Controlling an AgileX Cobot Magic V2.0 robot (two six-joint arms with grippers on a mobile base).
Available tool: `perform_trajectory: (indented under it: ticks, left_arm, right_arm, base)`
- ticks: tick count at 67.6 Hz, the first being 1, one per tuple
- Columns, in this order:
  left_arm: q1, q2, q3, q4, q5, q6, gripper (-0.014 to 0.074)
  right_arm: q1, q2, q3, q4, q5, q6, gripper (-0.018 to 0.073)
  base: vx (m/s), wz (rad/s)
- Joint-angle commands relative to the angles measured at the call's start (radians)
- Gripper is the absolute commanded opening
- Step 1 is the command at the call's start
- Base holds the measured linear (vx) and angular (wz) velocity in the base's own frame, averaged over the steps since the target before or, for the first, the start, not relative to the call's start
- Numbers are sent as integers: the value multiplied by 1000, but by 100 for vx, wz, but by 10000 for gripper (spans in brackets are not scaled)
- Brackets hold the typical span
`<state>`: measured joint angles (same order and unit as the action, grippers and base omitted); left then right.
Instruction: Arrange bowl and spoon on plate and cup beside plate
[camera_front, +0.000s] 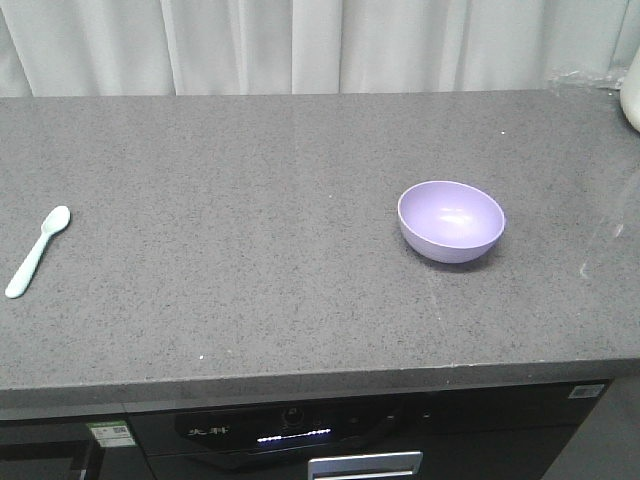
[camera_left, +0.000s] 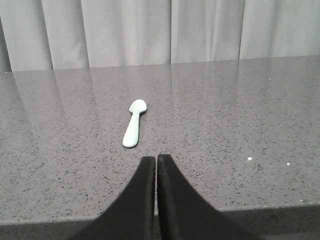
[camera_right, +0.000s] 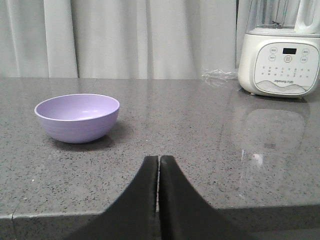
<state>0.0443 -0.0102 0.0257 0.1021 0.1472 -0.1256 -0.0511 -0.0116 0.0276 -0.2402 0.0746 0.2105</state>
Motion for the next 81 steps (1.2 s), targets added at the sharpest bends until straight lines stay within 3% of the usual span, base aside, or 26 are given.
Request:
perform_trajectory:
  ticks: [1, 81]
  left_arm:
    - [-1, -12, -8, -1, -69, -8, -6]
    - [-1, -12, -8, -1, -69, -8, -6]
  right_arm:
    - [-5, -9, 4, -7, -75, -1, -3]
    - [-5, -9, 4, -7, -75, -1, -3]
  base:
    - [4, 1]
    - [4, 1]
